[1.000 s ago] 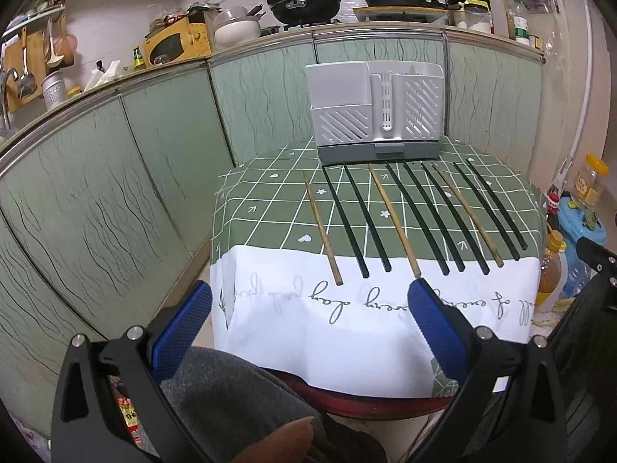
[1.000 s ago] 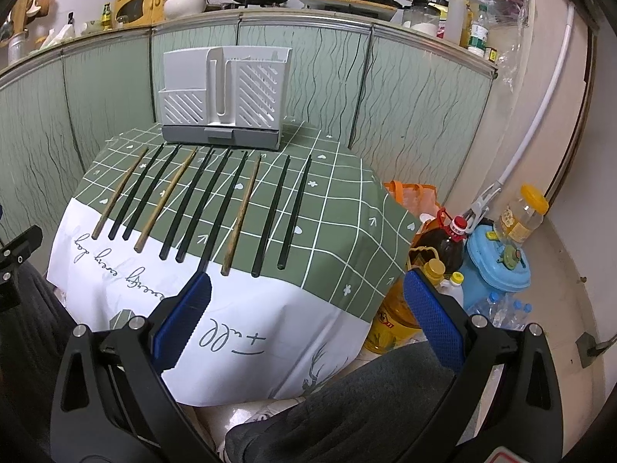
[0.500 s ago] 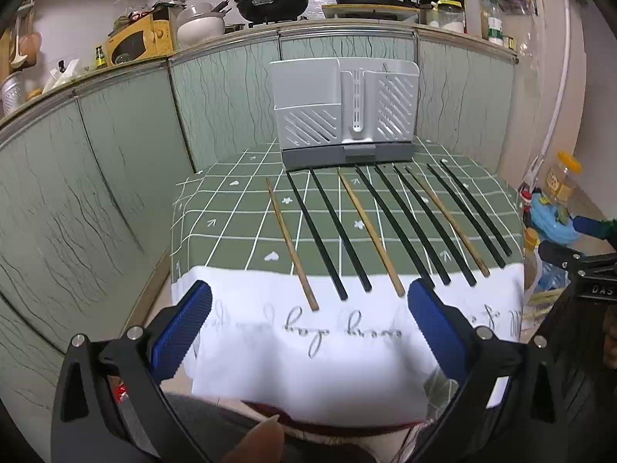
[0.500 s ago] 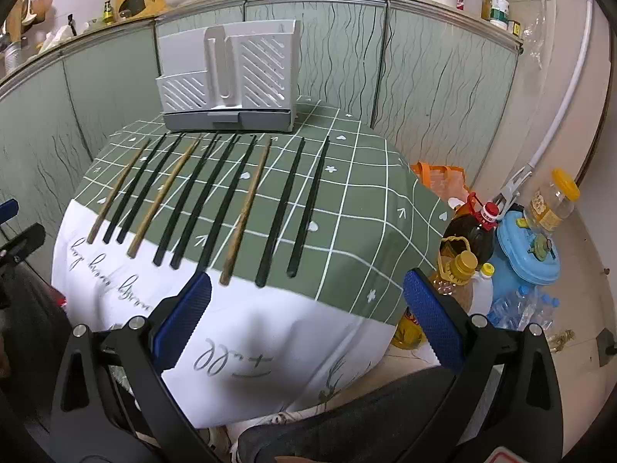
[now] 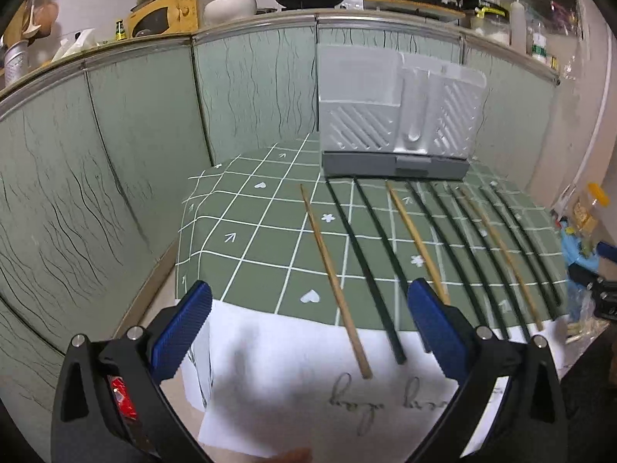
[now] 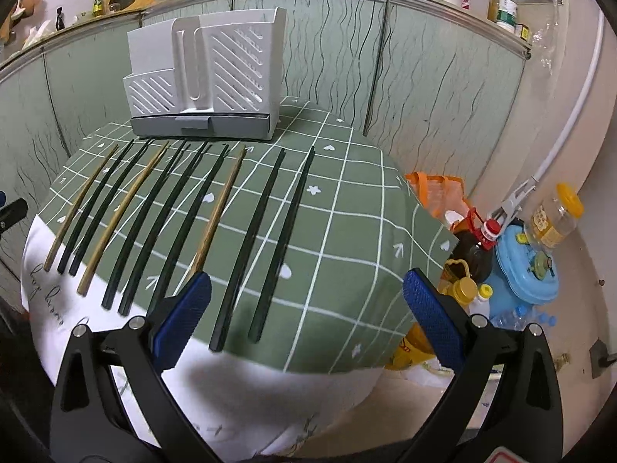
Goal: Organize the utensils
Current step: 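Close the left tool on a wooden chopstick while the right tool grasps a black chopstick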
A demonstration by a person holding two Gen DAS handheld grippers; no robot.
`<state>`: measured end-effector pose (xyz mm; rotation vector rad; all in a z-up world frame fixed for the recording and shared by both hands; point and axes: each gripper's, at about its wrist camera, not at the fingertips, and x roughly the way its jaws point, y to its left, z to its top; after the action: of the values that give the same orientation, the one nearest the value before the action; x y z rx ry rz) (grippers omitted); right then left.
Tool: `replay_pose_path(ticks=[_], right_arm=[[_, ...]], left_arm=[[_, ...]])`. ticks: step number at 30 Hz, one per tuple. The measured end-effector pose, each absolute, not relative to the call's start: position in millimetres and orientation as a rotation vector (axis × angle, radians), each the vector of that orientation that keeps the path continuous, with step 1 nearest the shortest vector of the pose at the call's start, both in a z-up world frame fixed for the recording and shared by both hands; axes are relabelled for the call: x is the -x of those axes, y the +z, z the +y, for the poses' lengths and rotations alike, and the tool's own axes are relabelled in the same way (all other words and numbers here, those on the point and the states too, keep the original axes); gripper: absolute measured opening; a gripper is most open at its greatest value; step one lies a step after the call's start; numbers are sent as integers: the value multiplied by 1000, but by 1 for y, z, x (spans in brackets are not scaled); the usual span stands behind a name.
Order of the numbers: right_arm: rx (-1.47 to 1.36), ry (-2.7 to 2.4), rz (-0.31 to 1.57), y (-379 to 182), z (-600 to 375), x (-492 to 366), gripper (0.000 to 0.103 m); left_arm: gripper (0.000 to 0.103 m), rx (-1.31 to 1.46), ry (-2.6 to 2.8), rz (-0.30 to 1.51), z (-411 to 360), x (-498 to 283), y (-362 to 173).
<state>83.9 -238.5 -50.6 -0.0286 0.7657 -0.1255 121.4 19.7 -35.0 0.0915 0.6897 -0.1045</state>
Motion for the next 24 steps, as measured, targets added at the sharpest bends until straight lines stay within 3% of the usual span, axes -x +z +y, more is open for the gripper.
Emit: replay_pose_path(ticks=[5, 12, 20, 24], right_arm=[[15, -122, 755, -60, -239, -88, 90], [15, -145, 772, -75, -241, -93, 83], [-13, -134, 774, -79, -248, -91, 69], [-17, -113, 786, -82, -246, -93, 57]], left_arm=[[98, -97, -91, 719, 20, -126, -52], [71, -85, -83, 770, 11, -131, -72], [53, -107, -78, 816, -1, -137, -84], [43, -108, -70, 815, -2, -139, -86]])
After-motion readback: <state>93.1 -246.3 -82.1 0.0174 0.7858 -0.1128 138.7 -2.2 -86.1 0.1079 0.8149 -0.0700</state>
